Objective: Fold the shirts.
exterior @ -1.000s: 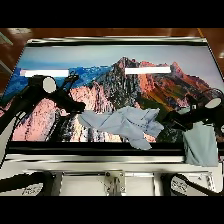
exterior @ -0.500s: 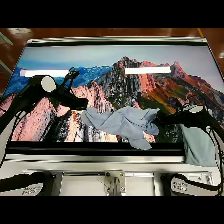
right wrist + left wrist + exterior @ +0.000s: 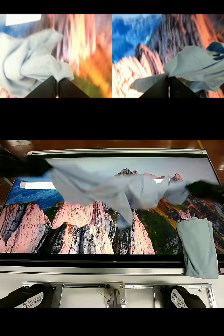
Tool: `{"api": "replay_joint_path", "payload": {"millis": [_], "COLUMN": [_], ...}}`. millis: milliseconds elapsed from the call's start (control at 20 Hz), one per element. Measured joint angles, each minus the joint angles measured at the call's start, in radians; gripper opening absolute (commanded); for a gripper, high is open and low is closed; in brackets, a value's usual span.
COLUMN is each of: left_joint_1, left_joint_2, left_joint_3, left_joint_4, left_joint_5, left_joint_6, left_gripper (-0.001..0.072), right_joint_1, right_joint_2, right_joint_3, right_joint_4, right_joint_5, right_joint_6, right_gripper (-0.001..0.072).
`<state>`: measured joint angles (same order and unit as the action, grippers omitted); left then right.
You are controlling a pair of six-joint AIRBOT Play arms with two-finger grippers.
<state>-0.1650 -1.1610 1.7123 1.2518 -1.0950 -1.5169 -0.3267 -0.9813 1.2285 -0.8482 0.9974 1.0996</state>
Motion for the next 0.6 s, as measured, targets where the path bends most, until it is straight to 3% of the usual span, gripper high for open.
{"api": "replay_joint_path", "payload": {"millis": [250, 600], "left_joint_1": [0.019, 0.022], "left_joint_2": [0.153, 0.214], "left_joint_3": [0.22, 0.23], "left_joint_4": [0.057, 0.276], "left_joint_5": [0.04, -0.21], "left_joint_6": [0.024, 0.028], "left_gripper": [0.0037, 0.0038], "right_joint_1": [0.003, 0.006], "right_joint_2": [0.191, 0.285], "right_joint_3": [0.205, 0.26], "right_joint_4": [-0.011, -0.146], "right_joint_5": [-0.05, 0.161], "right_joint_6": [-0.035, 0.018], "right_gripper": [0.0062, 0.0061]}}
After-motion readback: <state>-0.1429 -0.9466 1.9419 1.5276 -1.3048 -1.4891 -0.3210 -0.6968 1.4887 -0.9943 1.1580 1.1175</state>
